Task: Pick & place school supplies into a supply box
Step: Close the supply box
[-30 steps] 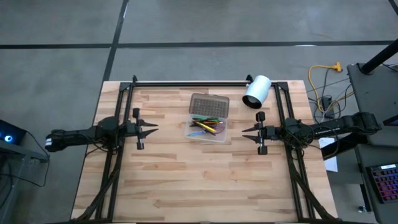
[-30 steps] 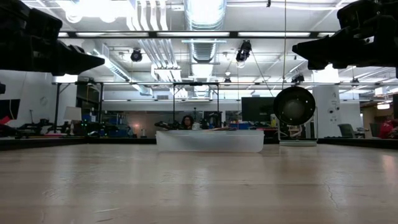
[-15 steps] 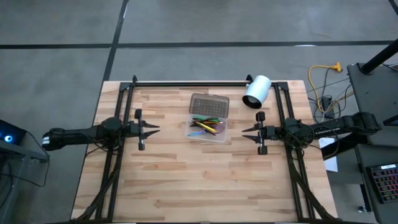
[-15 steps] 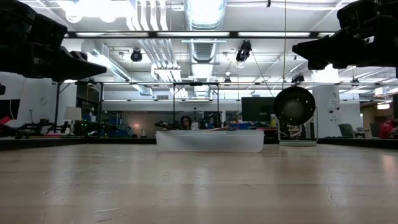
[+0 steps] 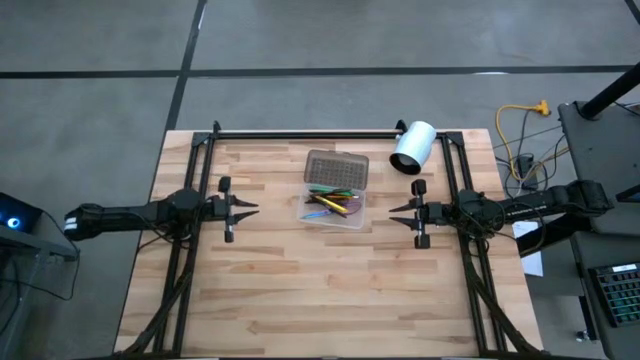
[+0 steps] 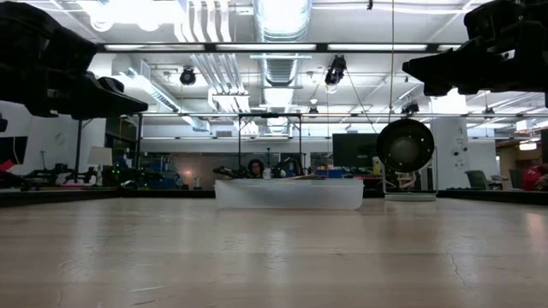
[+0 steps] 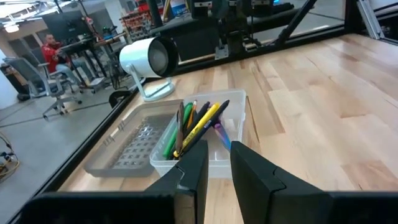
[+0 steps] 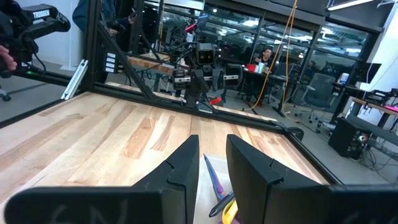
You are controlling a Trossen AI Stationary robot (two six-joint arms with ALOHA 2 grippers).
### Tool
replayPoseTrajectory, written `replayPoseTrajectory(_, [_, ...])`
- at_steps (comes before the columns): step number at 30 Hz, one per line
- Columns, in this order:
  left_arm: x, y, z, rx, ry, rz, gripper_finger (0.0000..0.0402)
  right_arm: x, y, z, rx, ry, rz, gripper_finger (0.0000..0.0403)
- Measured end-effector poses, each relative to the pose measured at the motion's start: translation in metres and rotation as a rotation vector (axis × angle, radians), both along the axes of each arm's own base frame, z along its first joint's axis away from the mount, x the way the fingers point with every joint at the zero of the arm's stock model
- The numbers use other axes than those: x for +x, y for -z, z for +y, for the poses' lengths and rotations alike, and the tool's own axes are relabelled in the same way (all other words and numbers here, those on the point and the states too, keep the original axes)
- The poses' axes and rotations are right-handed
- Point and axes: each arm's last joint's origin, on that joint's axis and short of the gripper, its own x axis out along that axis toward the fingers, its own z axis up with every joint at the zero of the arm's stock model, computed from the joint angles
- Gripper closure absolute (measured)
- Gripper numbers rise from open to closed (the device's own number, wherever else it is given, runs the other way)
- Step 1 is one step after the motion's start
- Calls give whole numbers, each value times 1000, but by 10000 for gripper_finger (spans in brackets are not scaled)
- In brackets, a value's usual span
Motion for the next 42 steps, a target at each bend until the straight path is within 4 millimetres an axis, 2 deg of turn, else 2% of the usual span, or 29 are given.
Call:
replayPoseTrajectory(8, [0,-1,0,0,0,-6,348,-4,-6,0,1,0,-48,330])
replayPoseTrajectory(20, [0,0,-1,-64,7,-17,348,-32,-38,0,1,0,-354,330])
replayPoseTrajectory(26, [0,-2,-1,-66,25,-34,348,-42,-46,0,4,0,-447,330])
replayPoseTrajectory(31, [0,-2,-1,-66,25,-34,348,-42,-46,0,4,0,-447,330])
replayPoseTrajectory(37, [1,-3,-1,-66,32,-40,348,-37,-40,0,1,1,-371,330])
replayPoseTrajectory(42, [0,-9,-2,-42,63,-101,348,-33,-25,0,0,0,-206,330])
